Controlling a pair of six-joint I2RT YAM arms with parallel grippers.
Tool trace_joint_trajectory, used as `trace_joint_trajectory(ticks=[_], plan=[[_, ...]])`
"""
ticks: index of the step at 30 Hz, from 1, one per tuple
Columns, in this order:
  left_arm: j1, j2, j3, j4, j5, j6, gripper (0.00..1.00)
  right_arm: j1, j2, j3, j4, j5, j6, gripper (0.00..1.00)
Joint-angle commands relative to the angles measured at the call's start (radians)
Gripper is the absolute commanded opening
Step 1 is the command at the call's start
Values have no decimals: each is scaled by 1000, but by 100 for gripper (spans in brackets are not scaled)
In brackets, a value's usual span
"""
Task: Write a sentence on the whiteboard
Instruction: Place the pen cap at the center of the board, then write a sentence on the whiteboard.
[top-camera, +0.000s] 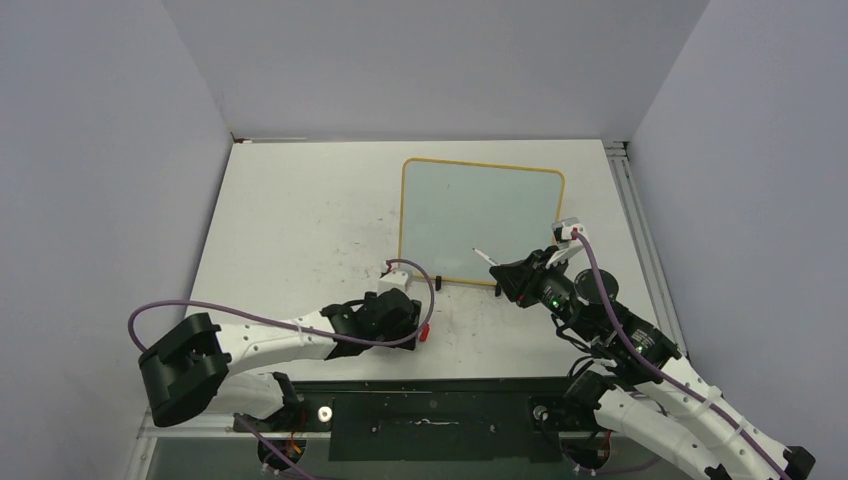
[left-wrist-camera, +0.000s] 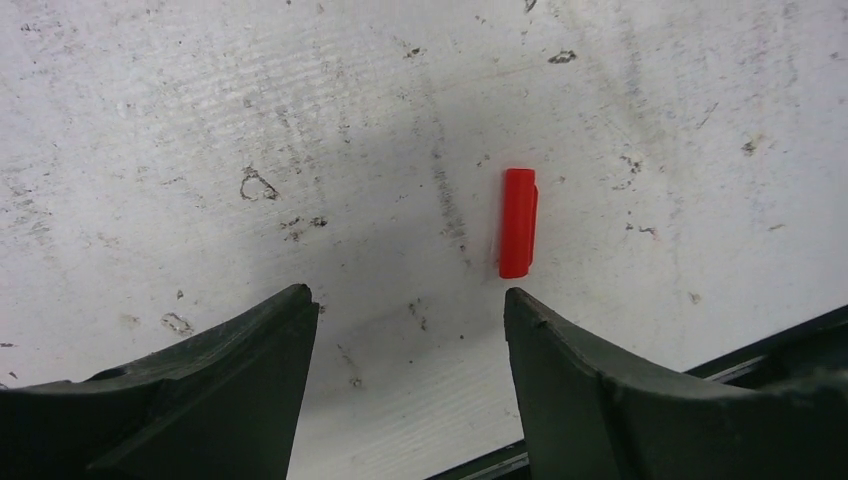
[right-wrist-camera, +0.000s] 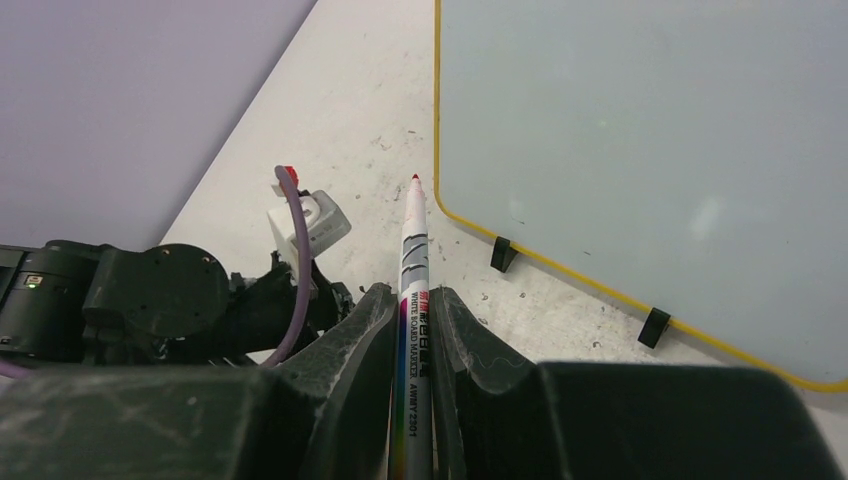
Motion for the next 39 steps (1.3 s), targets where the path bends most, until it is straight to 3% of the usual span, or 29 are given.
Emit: trace_joint_trajectory(ticks=[1,6,17,21,25,28,35,39], plan=[[22,-85,54,5,40,26,70,3,-2,2,26,23,-1,5],[115,-156,106,-47,150,96,86,3,5,2,26,23,0,5],[432,-199,319,-207,398,347,90,4,-5,27,50,-2,-39,5],[577,-177,379,-131,525,374,90,4,27,24,98,-2,-47,5],[713,-114,409,47,736,364,88,15,97,38,187,-44,-33,5],[744,-42,448,127,839,383,88,48,156,42,255,-26,-26,5],[760,139,576,175,839,465,81,149,300,57,389,169,3,5],[787,232,608,272,930,448,75,149,368,84,408,222,15,5]])
